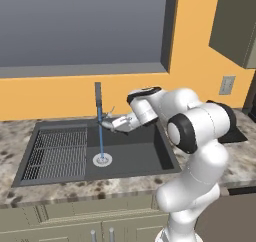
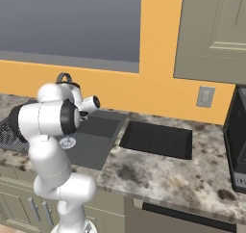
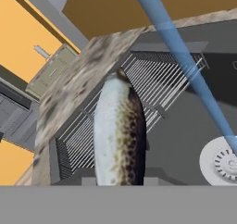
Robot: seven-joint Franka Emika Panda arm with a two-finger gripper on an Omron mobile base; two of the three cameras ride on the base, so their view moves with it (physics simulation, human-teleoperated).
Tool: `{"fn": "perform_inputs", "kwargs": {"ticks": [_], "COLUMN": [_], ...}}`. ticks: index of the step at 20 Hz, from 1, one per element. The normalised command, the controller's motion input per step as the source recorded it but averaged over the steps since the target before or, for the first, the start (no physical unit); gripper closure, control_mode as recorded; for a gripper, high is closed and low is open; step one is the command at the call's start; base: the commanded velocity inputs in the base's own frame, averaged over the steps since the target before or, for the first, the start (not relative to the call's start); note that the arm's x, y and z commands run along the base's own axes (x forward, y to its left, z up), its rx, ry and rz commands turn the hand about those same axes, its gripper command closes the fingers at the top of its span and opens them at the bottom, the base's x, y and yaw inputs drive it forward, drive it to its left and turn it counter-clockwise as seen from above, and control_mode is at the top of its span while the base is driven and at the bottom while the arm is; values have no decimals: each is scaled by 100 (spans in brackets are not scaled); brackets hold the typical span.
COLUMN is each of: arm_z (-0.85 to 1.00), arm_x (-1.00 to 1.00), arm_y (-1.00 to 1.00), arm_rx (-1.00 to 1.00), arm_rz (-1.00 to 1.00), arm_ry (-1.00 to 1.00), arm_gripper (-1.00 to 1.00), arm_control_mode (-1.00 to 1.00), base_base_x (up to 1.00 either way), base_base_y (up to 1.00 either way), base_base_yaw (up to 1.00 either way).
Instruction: Take the fish out of the fridge, briefly rinse it in the sink, and place it on the tray next to the sink.
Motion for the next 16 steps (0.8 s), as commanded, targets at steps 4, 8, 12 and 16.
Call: {"fn": "perform_inputs", "kwargs": {"ticks": [4,8,12,16], "arm_z": [-1,0,0,0], "arm_x": [40,28,14,7], "arm_y": [3,7,8,9], "arm_rx": [0,2,2,1], "arm_rz": [-8,-2,0,0], "arm_ry": [-6,-1,-1,0], "arm_gripper": [100,100,100,100], "arm_control_mode": [-100,-100,-100,-100], "base_base_x": [0,0,0,0], "base_base_y": [0,0,0,0], "base_base_yaw": [0,0,0,0]}}
